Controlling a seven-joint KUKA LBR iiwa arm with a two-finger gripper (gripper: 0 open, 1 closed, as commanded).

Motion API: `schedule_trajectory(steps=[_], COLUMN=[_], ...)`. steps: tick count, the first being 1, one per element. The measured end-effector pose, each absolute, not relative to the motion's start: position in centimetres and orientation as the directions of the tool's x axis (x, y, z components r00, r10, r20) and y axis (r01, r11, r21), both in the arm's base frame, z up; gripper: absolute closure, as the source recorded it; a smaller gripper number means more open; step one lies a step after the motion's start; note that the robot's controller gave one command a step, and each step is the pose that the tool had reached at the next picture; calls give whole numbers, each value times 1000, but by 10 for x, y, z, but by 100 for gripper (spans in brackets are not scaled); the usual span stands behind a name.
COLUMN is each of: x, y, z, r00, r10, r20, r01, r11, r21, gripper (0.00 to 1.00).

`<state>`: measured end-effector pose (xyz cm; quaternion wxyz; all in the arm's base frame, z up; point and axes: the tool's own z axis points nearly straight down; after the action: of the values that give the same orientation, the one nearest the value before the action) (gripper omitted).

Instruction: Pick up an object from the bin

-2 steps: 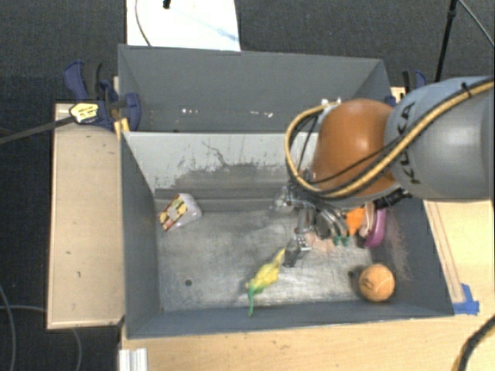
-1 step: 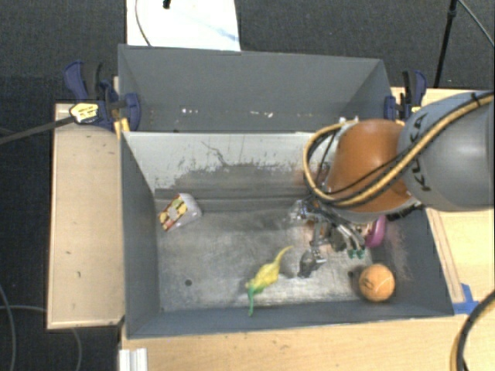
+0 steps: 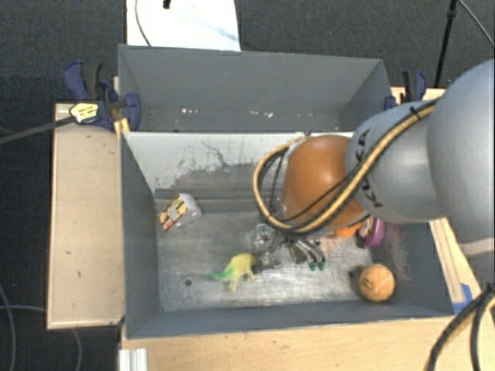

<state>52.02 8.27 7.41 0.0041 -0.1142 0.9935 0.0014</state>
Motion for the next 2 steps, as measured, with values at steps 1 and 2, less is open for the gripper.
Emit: schedule_trajectory(steps=[1,2], x=[520,507], y=[83,64], z=[74,110], r00=[-974,-961], r10=[-227,-278], r20=[-8,5], r01=[-227,-278], r11=[974,961], r21=[2,3], gripper=[100,100])
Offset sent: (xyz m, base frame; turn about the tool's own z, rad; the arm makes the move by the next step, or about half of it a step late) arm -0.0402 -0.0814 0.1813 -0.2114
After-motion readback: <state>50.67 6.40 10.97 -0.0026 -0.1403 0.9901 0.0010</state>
